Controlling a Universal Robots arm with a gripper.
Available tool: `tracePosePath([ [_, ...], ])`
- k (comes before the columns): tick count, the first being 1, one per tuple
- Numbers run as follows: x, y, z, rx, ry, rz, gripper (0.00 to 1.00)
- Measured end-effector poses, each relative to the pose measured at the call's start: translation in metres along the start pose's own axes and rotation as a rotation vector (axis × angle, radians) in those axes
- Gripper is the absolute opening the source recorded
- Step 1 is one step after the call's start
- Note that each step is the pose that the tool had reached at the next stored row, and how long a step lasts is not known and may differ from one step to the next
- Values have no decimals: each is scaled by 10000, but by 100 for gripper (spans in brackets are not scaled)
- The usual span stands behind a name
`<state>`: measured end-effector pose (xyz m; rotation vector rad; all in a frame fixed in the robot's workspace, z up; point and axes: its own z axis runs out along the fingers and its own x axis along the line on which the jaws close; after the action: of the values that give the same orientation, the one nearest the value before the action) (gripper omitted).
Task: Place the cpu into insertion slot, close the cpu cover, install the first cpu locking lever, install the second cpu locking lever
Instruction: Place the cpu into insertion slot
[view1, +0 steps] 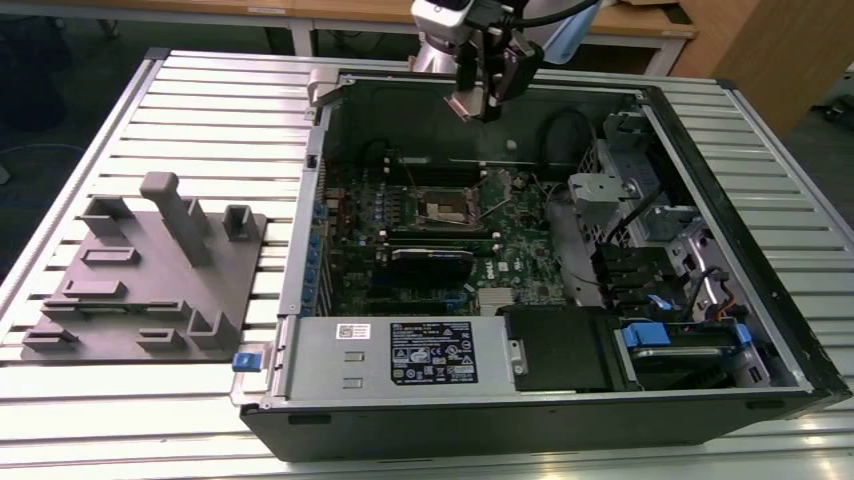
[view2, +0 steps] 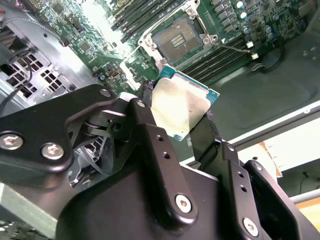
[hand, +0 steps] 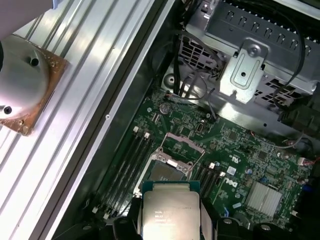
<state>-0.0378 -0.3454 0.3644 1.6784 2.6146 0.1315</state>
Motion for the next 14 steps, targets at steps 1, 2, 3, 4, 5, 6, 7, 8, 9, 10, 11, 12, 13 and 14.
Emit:
tracePosePath([
  [1,0,0,2,-1,-6,63,54],
  [2,0,-1,2,-2,-9,107,54],
  [3,0,-1,2,-2,-12,139,54],
  [4,0,-1,3,-4,-14,159,54],
  [5,0,-1,3,-5,-14,169,54],
  [6,0,-1,3,-5,-14,172,54],
  [7,0,-1,3,-4,-15,178,54],
  [8,0,0,3,-5,-15,183,54],
  [9,0,0,3,-5,-15,183,54],
  [10,0,0,3,-4,-15,184,54],
  [11,0,0,3,-5,-15,184,54],
  [12,0,0,3,-5,-16,184,54],
  [13,0,0,3,-4,-16,184,54],
  [14,0,-1,3,-5,-16,185,54],
])
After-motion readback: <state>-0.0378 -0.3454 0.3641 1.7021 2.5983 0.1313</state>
